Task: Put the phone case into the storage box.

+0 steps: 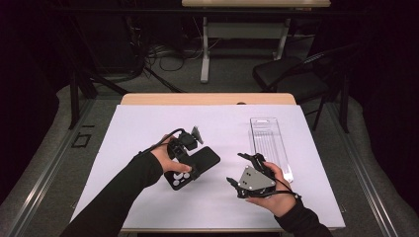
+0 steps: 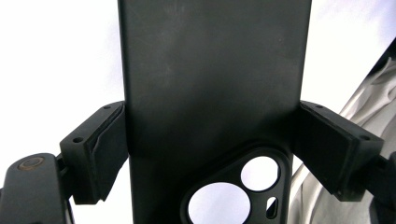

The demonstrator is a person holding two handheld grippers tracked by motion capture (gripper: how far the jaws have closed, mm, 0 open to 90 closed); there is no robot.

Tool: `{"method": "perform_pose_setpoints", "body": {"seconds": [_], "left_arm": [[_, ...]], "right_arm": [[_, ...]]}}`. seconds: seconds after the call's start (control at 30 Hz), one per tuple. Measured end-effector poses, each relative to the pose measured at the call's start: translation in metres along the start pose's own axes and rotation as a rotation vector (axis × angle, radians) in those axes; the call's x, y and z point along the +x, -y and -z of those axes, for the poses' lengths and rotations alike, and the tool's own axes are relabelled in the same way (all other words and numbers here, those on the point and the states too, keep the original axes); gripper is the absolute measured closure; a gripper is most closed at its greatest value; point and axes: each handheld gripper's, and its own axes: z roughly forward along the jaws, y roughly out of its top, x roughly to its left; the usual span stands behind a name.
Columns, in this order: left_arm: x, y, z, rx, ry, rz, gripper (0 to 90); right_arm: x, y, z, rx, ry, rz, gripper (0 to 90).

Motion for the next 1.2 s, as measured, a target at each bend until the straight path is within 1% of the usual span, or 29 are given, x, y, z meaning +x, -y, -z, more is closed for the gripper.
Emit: {"method": "perform_pose_setpoints", "body": {"seconds": [0.03, 0.07, 0.1, 0.27, 0.33, 0.37, 0.4, 0.53, 0.63, 0.67, 0.7, 0.73, 0.9, 0.93, 0.97, 1.0, 1.03, 1.07, 1.1, 1.13, 1.17, 1.2], "left_arm": [[0.000, -0.001, 0.000, 0.009, 0.003, -0.005, 14.6], [-0.002, -0.002, -0.001, 0.006, 0.002, -0.003, 14.6], [-0.002, -0.003, -0.001, 0.011, 0.003, -0.012, 14.6], [-0.008, -0.007, -0.003, 0.023, 0.010, -0.032, 14.5], [-0.011, -0.008, -0.004, 0.027, 0.014, -0.038, 14.5], [-0.012, -0.008, -0.004, 0.029, 0.012, -0.045, 14.6], [-0.013, -0.009, -0.004, 0.031, 0.015, -0.047, 14.6], [-0.017, -0.010, -0.004, 0.035, 0.015, -0.062, 14.6], [-0.020, -0.011, -0.004, 0.039, 0.021, -0.071, 14.6], [-0.021, -0.011, -0.005, 0.037, 0.018, -0.076, 14.6], [-0.021, -0.012, -0.004, 0.041, 0.020, -0.077, 14.6], [-0.022, -0.012, -0.004, 0.043, 0.022, -0.080, 14.6], [-0.024, -0.014, -0.006, 0.046, 0.028, -0.090, 14.6], [-0.025, -0.014, -0.006, 0.049, 0.030, -0.091, 14.6], [-0.025, -0.014, -0.007, 0.051, 0.031, -0.091, 14.6], [-0.025, -0.015, -0.007, 0.053, 0.033, -0.093, 14.6], [-0.026, -0.015, -0.008, 0.057, 0.033, -0.093, 14.6], [-0.026, -0.015, -0.008, 0.055, 0.033, -0.093, 14.6], [-0.026, -0.016, -0.008, 0.059, 0.038, -0.092, 14.6], [-0.027, -0.016, -0.008, 0.057, 0.037, -0.090, 14.6], [-0.027, -0.016, -0.008, 0.058, 0.038, -0.092, 14.6], [-0.027, -0.016, -0.009, 0.054, 0.037, -0.091, 14.6]], "right_arm": [[0.000, -0.001, -0.001, -0.001, -0.003, 0.010, 20.0], [0.001, -0.001, -0.002, 0.002, -0.003, 0.015, 19.8], [0.001, -0.002, -0.002, 0.003, -0.004, 0.025, 19.8], [0.003, -0.004, -0.005, 0.003, -0.013, 0.064, 20.0], [0.004, -0.004, -0.006, -0.001, -0.016, 0.075, 20.1], [0.005, -0.004, -0.006, 0.002, -0.017, 0.067, 20.1], [0.004, -0.005, -0.007, 0.000, -0.020, 0.093, 20.2], [0.006, -0.005, -0.006, -0.008, -0.018, 0.124, 23.5], [0.007, -0.007, -0.006, -0.018, -0.013, 0.159, 23.8], [0.009, -0.006, -0.005, -0.007, -0.017, 0.150, 23.9], [0.008, -0.007, -0.006, -0.012, -0.018, 0.182, 23.9], [0.009, -0.007, -0.006, -0.005, -0.021, 0.200, 23.9], [0.013, -0.007, -0.009, 0.006, -0.020, 0.264, 26.0], [0.014, -0.006, -0.009, 0.018, -0.017, 0.267, 26.0], [0.014, -0.006, -0.010, 0.017, -0.014, 0.299, 26.0], [0.016, -0.005, -0.010, 0.027, -0.011, 0.295, 26.2], [0.016, -0.005, -0.011, 0.022, -0.012, 0.325, 26.5], [0.017, -0.004, -0.011, 0.035, -0.012, 0.326, 26.8], [0.017, -0.004, -0.012, 0.037, -0.011, 0.348, 27.0], [0.017, -0.004, -0.012, 0.036, -0.010, 0.362, 27.0], [0.017, -0.003, -0.014, 0.023, -0.010, 0.368, 27.3], [0.018, -0.004, -0.013, 0.041, -0.007, 0.375, 27.8]]}}
